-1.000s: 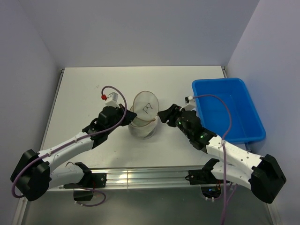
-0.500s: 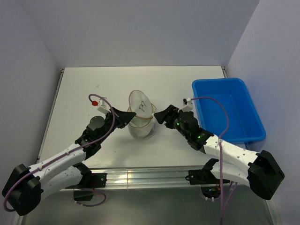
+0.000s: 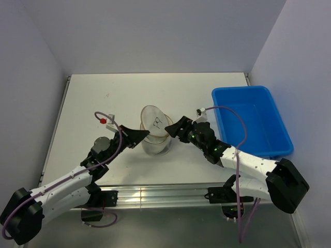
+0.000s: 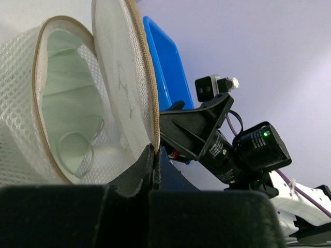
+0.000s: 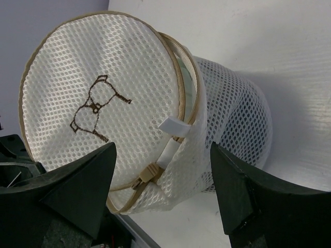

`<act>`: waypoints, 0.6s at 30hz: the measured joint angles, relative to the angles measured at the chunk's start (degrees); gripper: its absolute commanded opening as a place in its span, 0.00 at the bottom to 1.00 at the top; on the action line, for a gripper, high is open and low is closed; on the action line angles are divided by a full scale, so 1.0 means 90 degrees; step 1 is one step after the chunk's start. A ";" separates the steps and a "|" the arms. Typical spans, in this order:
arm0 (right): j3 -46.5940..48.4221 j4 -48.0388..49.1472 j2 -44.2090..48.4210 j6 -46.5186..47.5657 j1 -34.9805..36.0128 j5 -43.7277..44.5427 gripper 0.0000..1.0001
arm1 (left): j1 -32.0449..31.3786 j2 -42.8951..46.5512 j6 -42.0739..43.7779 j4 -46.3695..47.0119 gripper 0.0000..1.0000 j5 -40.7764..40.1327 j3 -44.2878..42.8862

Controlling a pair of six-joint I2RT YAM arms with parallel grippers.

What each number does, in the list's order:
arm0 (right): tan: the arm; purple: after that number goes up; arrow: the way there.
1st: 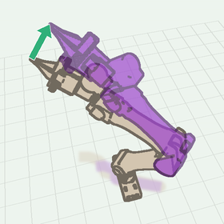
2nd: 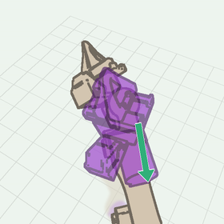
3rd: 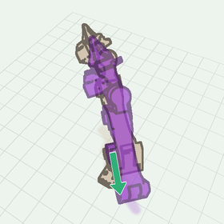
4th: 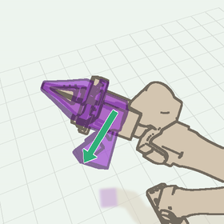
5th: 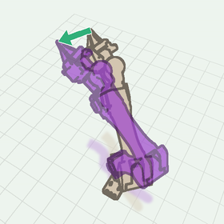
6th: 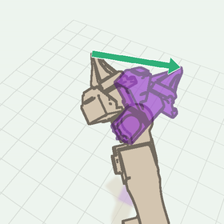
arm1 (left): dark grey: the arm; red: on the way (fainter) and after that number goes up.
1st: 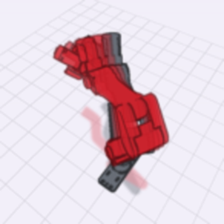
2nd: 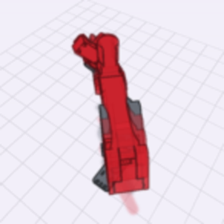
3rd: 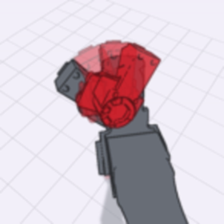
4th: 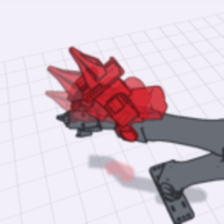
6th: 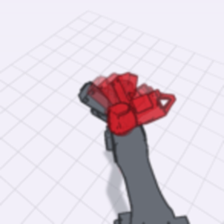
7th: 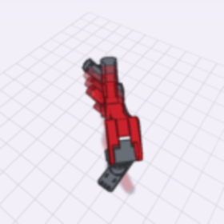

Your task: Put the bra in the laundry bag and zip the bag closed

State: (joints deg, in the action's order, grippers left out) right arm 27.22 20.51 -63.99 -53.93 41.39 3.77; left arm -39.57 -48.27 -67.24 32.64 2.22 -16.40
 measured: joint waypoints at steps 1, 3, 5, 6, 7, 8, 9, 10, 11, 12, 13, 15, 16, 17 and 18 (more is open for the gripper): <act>0.0000 0.0002 -0.0044 -0.0032 0.0000 -0.0032 0.80 | 0.0000 0.0024 -0.0034 0.0080 0.00 0.0019 0.0087; 0.0000 0.0002 -0.0109 -0.0068 0.0000 -0.0061 0.79 | 0.0000 0.0058 -0.0124 0.0240 0.00 0.0068 0.0223; 0.0010 0.0007 -0.0170 -0.0092 0.0000 -0.0119 0.73 | 0.0000 0.0073 -0.0185 0.0415 0.00 0.0134 0.0338; 0.0012 0.0029 -0.0202 -0.0124 0.0000 -0.0163 0.70 | 0.0000 0.0073 -0.0221 0.0498 0.00 0.0170 0.0374; 0.0012 0.0036 -0.0221 -0.0146 0.0000 -0.0182 0.66 | 0.0000 0.0073 -0.0250 0.0554 0.00 0.0197 0.0396; 0.0012 0.0046 -0.0236 -0.0168 0.0000 -0.0202 0.66 | 0.0000 0.0073 -0.0274 0.0634 0.00 0.0231 0.0415; 0.0012 0.0066 -0.0253 -0.0199 -0.0002 -0.0228 0.65 | 0.0000 0.0073 -0.0296 0.0726 0.00 0.0277 0.0444; 0.0012 0.0095 -0.0267 -0.0221 -0.0007 -0.0260 0.65 | 0.0000 0.0073 -0.0306 0.0804 0.00 0.0304 0.0469; 0.0012 0.0138 -0.0294 -0.0243 -0.0022 -0.0294 0.65 | 0.0000 0.0073 -0.0335 0.0891 0.00 0.0350 0.0500; 0.0012 0.0170 -0.0316 -0.0253 -0.0034 -0.0325 0.64 | 0.0000 0.0068 -0.0357 0.0988 0.00 0.0381 0.0539; 0.0012 0.0214 -0.0340 -0.0272 -0.0058 -0.0393 0.63 | 0.0000 0.0061 -0.0386 0.1064 0.00 0.0408 0.0573; 0.0012 0.0328 -0.0369 -0.0318 -0.0121 -0.0500 0.58 | 0.0000 0.0032 -0.0474 0.1263 0.00 0.0486 0.0678; 0.0012 0.0391 -0.0369 -0.0352 -0.0165 -0.0563 0.56 | 0.0000 0.0015 -0.0508 0.1353 0.00 0.0512 0.0721; 0.0010 0.0444 -0.0369 -0.0381 -0.0197 -0.0607 0.53 | 0.0000 0.0000 -0.0537 0.1428 0.00 0.0529 0.0755; 0.0010 0.0510 -0.0369 -0.0396 -0.0228 -0.0663 0.46 | 0.0000 -0.0024 -0.0573 0.1506 0.00 0.0563 0.0789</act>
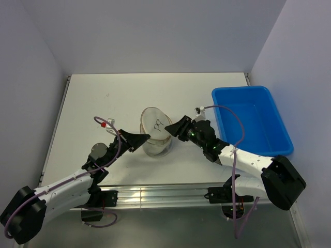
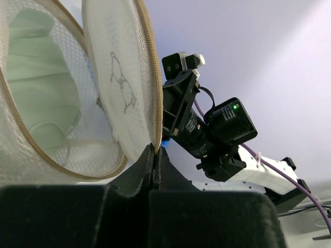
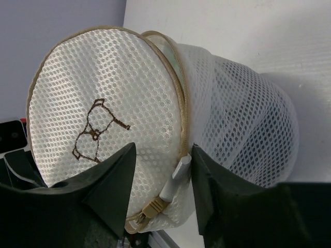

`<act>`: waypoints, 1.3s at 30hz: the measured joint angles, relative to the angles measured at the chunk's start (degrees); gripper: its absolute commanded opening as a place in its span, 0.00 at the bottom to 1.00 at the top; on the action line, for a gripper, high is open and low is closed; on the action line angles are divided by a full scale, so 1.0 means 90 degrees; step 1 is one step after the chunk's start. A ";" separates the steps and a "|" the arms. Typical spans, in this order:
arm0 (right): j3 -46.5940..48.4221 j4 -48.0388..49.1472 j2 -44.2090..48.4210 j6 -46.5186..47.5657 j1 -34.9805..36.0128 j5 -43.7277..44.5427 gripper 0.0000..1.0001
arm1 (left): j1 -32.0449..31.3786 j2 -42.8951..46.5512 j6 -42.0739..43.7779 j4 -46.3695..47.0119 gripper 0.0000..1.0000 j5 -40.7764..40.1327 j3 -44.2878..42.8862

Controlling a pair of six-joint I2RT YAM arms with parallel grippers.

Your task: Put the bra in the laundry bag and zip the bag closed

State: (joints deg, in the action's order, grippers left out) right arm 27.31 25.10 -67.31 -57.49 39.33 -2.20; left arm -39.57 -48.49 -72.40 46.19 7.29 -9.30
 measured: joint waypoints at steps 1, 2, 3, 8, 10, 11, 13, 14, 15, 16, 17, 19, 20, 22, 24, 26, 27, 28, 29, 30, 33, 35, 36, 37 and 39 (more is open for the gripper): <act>0.0000 0.0058 0.0000 -0.0005 -0.0027 -0.0041 0.45 | 0.0000 -0.0015 -0.0034 0.0041 0.00 0.0015 0.0010; -0.0002 0.0114 0.0000 -0.0029 -0.0046 -0.0063 0.43 | 0.0000 -0.0027 -0.0061 0.0087 0.00 0.0044 0.0017; -0.0007 0.0158 0.0000 -0.0036 -0.0070 -0.0090 0.35 | 0.0000 -0.0029 -0.0080 0.0136 0.00 0.0053 0.0019; -0.0078 0.0282 0.0000 -0.0070 -0.0143 -0.0168 0.22 | 0.0000 -0.0022 -0.0080 0.0146 0.00 0.0056 0.0022; -0.0117 0.0330 0.0002 -0.0085 -0.0151 -0.0168 0.17 | 0.0000 0.0007 -0.0053 0.0015 0.00 0.0041 0.0019; -0.0155 0.0359 0.0010 -0.0087 -0.0151 -0.0158 0.14 | 0.0000 0.0036 -0.0024 -0.0146 0.00 0.0034 -0.0007; -0.0236 0.0376 0.0051 -0.0112 -0.0160 -0.0121 0.08 | 0.0000 0.0068 0.0034 -0.0435 0.00 0.0007 -0.0063; -0.0296 0.0418 0.0095 -0.0126 -0.0168 -0.0092 0.04 | 0.0000 0.0070 0.0063 -0.0585 0.00 -0.0017 -0.0107; -0.0364 0.0454 0.0146 -0.0134 -0.0180 -0.0063 0.02 | 0.0000 0.0070 0.0090 -0.0780 0.00 -0.0070 -0.0168; -0.0410 0.0478 0.0199 -0.0131 -0.0189 -0.0029 0.00 | 0.0000 0.0068 0.0126 -0.1018 0.00 -0.0136 -0.0255; -0.0449 0.0508 0.0238 -0.0129 -0.0194 0.0000 0.00 | 0.0000 0.0056 0.0158 -0.1231 0.03 -0.0192 -0.0345; -0.0515 0.0593 0.0306 -0.0126 -0.0209 0.0080 0.00 | 0.0000 -0.0012 0.0245 -0.1583 0.14 -0.0296 -0.0510; -0.0549 0.0653 0.0321 -0.0121 -0.0216 0.0126 0.00 | 0.0000 -0.0078 0.0304 -0.1729 0.29 -0.0330 -0.0588; -0.0605 0.0763 0.0325 -0.0129 -0.0221 0.0119 0.00 | 0.0000 -0.0199 0.0379 -0.1962 0.43 -0.0364 -0.0697; -0.0682 0.0957 0.0328 -0.0129 -0.0202 0.0109 0.00 | 0.0000 -0.0296 0.0498 -0.2263 0.57 -0.0389 -0.0816; -0.0716 0.1073 0.0325 -0.0126 -0.0202 0.0119 0.00 | 0.0000 -0.0287 0.0585 -0.2589 0.61 -0.0435 -0.0950; -0.0746 0.1178 0.0325 -0.0126 -0.0202 0.0136 0.00 | 0.0000 -0.0240 0.0665 -0.2861 0.59 -0.0464 -0.1073; -0.0780 0.1299 0.0321 -0.0126 -0.0202 0.0163 0.00 | 0.0000 -0.0187 0.0736 -0.3050 0.56 -0.0486 -0.1166; -0.0804 0.1401 0.0308 -0.0129 -0.0202 0.0194 0.00 | -0.0002 -0.0087 0.0816 -0.3308 0.43 -0.0529 -0.1292; -0.0816 0.1520 0.0277 -0.0129 -0.0202 0.0221 0.00 | -0.0010 0.0019 0.0901 -0.3551 0.35 -0.0576 -0.1418; -0.0823 0.1858 0.0143 -0.0131 -0.0202 0.0291 0.00 | -0.0104 0.0338 0.1248 -0.4376 0.09 -0.0831 -0.1846; -0.0823 0.2025 0.0068 -0.0136 -0.0199 0.0289 0.00 | -0.0287 0.0466 0.1506 -0.4894 0.02 -0.1061 -0.2178; -0.0823 0.2086 0.0041 -0.0136 -0.0187 0.0289 0.00 | -0.0420 0.0483 0.1642 -0.5115 0.00 -0.1197 -0.2358; -0.0823 0.2110 0.0036 -0.0136 -0.0177 0.0289 0.00 | -0.0602 0.0449 0.1783 -0.5353 0.00 -0.1338 -0.2560; -0.0823 0.2118 0.0036 -0.0134 -0.0177 0.0301 0.00 | -0.1044 0.0228 0.2072 -0.5744 0.00 -0.1695 -0.3043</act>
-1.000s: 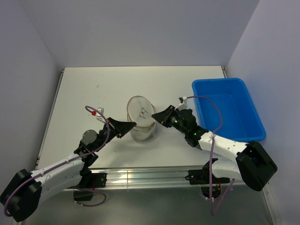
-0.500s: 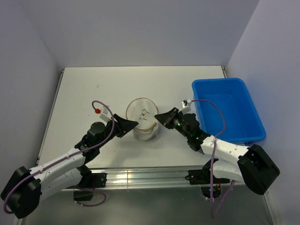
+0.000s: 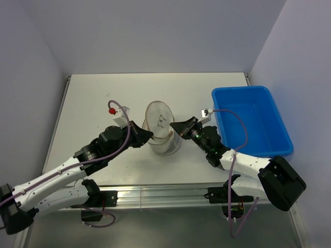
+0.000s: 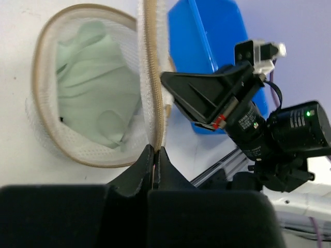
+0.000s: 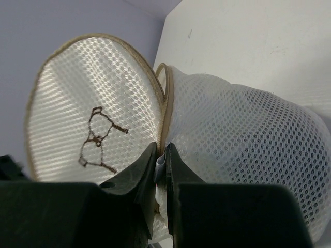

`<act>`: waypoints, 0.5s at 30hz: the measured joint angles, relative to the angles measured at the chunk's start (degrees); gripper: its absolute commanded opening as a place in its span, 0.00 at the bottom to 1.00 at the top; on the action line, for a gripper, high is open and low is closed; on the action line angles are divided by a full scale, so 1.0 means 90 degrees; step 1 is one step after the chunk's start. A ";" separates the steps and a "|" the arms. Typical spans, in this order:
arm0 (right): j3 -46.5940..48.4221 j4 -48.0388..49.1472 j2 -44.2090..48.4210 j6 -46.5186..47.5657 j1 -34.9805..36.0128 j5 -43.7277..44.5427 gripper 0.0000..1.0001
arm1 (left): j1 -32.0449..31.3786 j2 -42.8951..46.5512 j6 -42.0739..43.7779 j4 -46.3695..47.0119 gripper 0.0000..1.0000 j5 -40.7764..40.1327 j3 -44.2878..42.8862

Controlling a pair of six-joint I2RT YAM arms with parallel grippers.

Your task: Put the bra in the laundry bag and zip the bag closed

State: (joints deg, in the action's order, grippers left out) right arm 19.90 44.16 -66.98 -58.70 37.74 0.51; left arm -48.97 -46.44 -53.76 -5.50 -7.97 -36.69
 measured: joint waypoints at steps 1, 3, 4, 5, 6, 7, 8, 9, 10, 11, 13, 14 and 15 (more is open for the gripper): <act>0.0000 -0.0010 0.0000 0.0002 0.0000 0.0019 0.00 | -0.0236 -0.0155 0.0121 -0.0146 0.00 -0.0202 -0.0240; 0.0002 -0.0049 0.0000 0.0005 -0.0002 0.0063 0.00 | -0.0750 -0.0580 0.0367 -0.0401 0.00 -0.0627 -0.0797; 0.0005 -0.0097 0.0000 0.0017 -0.0002 0.0087 0.00 | -0.1001 -0.0765 0.0432 -0.0544 0.01 -0.0862 -0.1027; 0.0007 -0.0136 0.0000 0.0029 -0.0002 0.0095 0.00 | -0.1192 -0.0903 0.0466 -0.0636 0.11 -0.1073 -0.1175; 0.0015 -0.0192 0.0000 0.0036 -0.0002 0.0097 0.00 | -0.1372 -0.0991 0.0500 -0.0733 0.19 -0.1321 -0.1256; 0.0017 -0.0216 0.0000 0.0049 0.0000 0.0092 0.00 | -0.1494 -0.0991 0.0483 -0.0862 0.26 -0.1506 -0.1253; 0.0027 -0.0257 0.0002 0.0068 0.0000 0.0092 0.00 | -0.1542 -0.0940 0.0415 -0.0974 0.39 -0.1673 -0.1212; 0.0039 -0.0296 0.0005 0.0083 0.0000 0.0092 0.00 | -0.1564 -0.0831 0.0359 -0.1066 0.44 -0.1841 -0.1120; 0.0051 -0.0323 0.0005 0.0100 0.0000 0.0095 0.00 | -0.1566 -0.0644 0.0240 -0.1146 0.50 -0.2021 -0.0959; 0.0053 -0.0347 0.0012 0.0114 0.0000 0.0102 0.00 | -0.1564 -0.0435 0.0126 -0.1239 0.55 -0.2200 -0.0809; 0.0068 -0.0410 0.0022 0.0134 0.0000 0.0109 0.00 | -0.1564 0.0015 -0.0070 -0.1498 0.48 -0.2506 -0.0576; 0.0080 -0.0447 0.0024 0.0153 0.0000 0.0112 0.00 | -0.1566 0.0163 -0.0151 -0.1583 0.32 -0.2613 -0.0532; 0.0080 -0.0486 0.0024 0.0168 0.0000 0.0129 0.00 | -0.1564 0.0284 -0.0197 -0.1664 0.26 -0.2708 -0.0527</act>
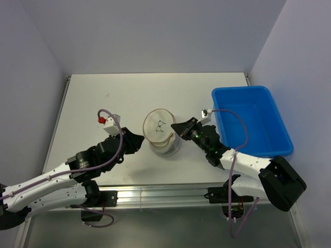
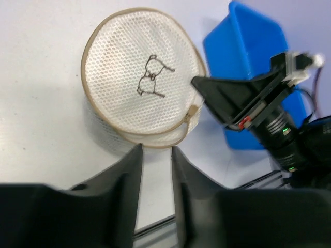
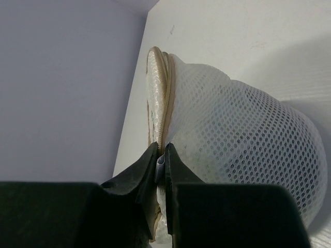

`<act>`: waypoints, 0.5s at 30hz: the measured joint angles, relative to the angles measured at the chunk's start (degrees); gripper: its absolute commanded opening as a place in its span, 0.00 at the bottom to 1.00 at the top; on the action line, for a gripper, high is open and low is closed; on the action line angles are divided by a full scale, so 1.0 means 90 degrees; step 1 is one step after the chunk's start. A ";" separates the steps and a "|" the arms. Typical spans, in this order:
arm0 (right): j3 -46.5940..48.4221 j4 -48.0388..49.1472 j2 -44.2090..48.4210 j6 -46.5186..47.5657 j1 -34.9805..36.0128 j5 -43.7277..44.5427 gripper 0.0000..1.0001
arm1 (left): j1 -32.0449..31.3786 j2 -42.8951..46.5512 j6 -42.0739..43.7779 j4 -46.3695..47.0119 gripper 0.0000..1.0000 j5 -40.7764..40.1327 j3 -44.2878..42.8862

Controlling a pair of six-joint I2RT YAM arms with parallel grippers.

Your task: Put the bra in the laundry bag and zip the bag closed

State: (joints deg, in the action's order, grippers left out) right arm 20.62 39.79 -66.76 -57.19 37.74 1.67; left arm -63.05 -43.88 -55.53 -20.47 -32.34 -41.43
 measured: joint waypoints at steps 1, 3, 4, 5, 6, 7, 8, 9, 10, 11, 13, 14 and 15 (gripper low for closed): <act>0.0000 -0.0034 0.0002 0.0002 0.0000 0.0012 0.00 | 0.0000 0.0070 -0.0005 -0.0015 0.22 -0.0085 -0.0002; 0.0000 -0.0073 0.0002 0.0005 0.0000 0.0034 0.00 | -0.0010 0.0097 0.0044 -0.0058 0.15 -0.0187 -0.0032; 0.0000 -0.0087 0.0002 0.0005 0.0000 0.0046 0.00 | -0.0049 0.0075 0.0083 -0.0034 0.18 -0.0221 -0.0049; 0.0000 -0.0100 0.0002 0.0005 0.0000 0.0051 0.00 | -0.0121 0.0032 0.0177 0.0070 0.23 -0.0236 -0.0058; 0.0000 -0.0104 0.0002 0.0002 0.0000 0.0053 0.00 | -0.0182 -0.0053 0.0299 0.0170 0.25 -0.0214 -0.0066; 0.0000 -0.0107 0.0002 0.0002 0.0000 0.0056 0.00 | -0.0248 -0.0204 0.0435 0.0301 0.28 -0.0160 -0.0092; 0.0000 -0.0107 0.0005 0.0002 0.0000 0.0053 0.00 | -0.0287 -0.0410 0.0580 0.0423 0.30 -0.0066 -0.0168; 0.0000 -0.0109 0.0005 0.0002 0.0000 0.0053 0.00 | -0.0304 -0.0670 0.0712 0.0505 0.30 0.0019 -0.0277; 0.0000 -0.0117 0.0007 0.0002 0.0000 0.0053 0.00 | -0.0308 -0.1022 0.0869 0.0619 0.31 0.0126 -0.0466; 0.0000 -0.0126 0.0012 0.0002 0.0000 0.0051 0.00 | -0.0313 -0.1377 0.1018 0.0831 0.34 0.0228 -0.0656; 0.0002 -0.0155 0.0034 0.0005 0.0000 0.0051 0.00 | -0.0321 -0.2144 0.1338 0.1280 0.38 0.0466 -0.0906; 0.0002 -0.0177 0.0051 0.0005 0.0000 0.0051 0.00 | -0.0328 -0.2426 0.1469 0.1438 0.39 0.0549 -0.0957; 0.0002 -0.0197 0.0073 0.0005 0.0000 0.0051 0.00 | -0.0333 -0.2708 0.1610 0.1549 0.40 0.0629 -0.1001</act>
State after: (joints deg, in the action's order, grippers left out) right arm 20.64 38.02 -66.11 -57.14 37.74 2.13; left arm -66.04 -68.25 -41.04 -6.52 -26.68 -50.43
